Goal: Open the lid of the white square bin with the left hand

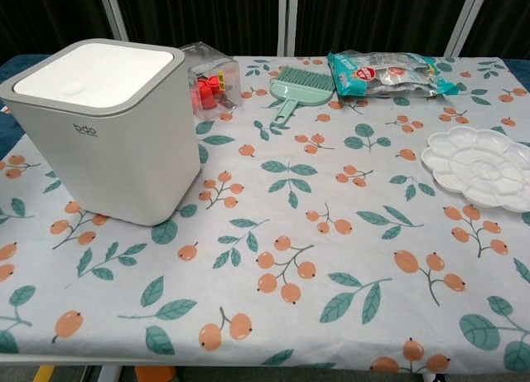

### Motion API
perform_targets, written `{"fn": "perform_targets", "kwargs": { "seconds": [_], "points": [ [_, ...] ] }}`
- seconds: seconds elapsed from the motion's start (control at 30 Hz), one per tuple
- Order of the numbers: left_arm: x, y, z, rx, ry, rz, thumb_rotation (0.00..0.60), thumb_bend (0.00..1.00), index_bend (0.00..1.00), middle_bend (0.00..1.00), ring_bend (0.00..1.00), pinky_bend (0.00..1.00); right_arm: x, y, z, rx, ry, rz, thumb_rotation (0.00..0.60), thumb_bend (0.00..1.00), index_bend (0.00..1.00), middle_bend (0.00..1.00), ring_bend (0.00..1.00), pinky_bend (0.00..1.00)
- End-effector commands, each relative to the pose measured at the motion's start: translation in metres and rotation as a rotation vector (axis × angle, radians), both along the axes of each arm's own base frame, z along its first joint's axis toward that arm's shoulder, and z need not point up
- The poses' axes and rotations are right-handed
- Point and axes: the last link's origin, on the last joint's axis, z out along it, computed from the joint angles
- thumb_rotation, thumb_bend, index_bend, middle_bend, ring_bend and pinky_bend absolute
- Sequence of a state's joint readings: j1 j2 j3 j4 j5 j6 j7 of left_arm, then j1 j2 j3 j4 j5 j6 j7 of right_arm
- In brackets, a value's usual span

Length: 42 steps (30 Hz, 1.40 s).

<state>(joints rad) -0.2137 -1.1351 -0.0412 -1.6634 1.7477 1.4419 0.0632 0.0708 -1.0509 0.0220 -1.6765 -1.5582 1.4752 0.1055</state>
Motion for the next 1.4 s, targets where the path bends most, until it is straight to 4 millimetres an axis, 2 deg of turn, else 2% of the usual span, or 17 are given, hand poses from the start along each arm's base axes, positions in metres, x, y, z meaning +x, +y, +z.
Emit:
{"fn": "perform_targets", "kwargs": {
  "seconds": [0.03,0.3,0.77,0.87,1.13,1.3,1.4],
  "points": [
    [0.022,0.014,-0.008,-0.081,0.007,-0.102,0.6,0.0,0.22,0.15,0.12,0.0,-0.004,0.0,-0.004,0.013,-0.008,-0.019,0.6,0.28,0.0,0.0,0.0,0.0],
    [0.043,0.025,-0.024,-0.156,0.058,-0.18,0.6,0.0,0.22,0.15,0.12,0.0,-0.007,-0.003,-0.008,0.032,-0.005,-0.031,0.6,0.28,0.0,0.0,0.0,0.0],
    [0.04,0.031,-0.046,-0.277,0.117,-0.114,0.6,0.0,0.22,0.17,0.12,0.0,-0.006,-0.003,-0.007,0.028,-0.007,-0.031,0.6,0.28,0.0,0.0,0.0,0.0],
    [0.041,0.032,-0.041,-0.244,0.097,-0.114,0.6,0.0,0.22,0.17,0.13,0.0,-0.006,-0.002,-0.007,0.031,-0.005,-0.034,0.6,0.28,0.0,0.0,0.0,0.0],
    [0.04,0.032,-0.003,-0.052,-0.002,-0.124,0.6,0.0,0.2,0.17,0.12,0.0,-0.006,-0.004,-0.006,0.025,-0.007,-0.03,0.6,0.28,0.0,0.0,0.0,0.0],
    [0.024,0.024,0.02,0.07,-0.02,-0.052,0.6,0.0,0.19,0.16,0.13,0.0,-0.007,-0.005,-0.003,0.017,-0.006,-0.027,0.6,0.28,0.0,0.0,0.0,0.0],
    [0.007,0.016,0.032,0.125,-0.026,0.028,0.6,0.0,0.19,0.16,0.12,0.0,-0.006,-0.006,-0.003,0.021,0.0,-0.021,0.6,0.28,0.0,0.0,0.0,0.0]
  ]
}}
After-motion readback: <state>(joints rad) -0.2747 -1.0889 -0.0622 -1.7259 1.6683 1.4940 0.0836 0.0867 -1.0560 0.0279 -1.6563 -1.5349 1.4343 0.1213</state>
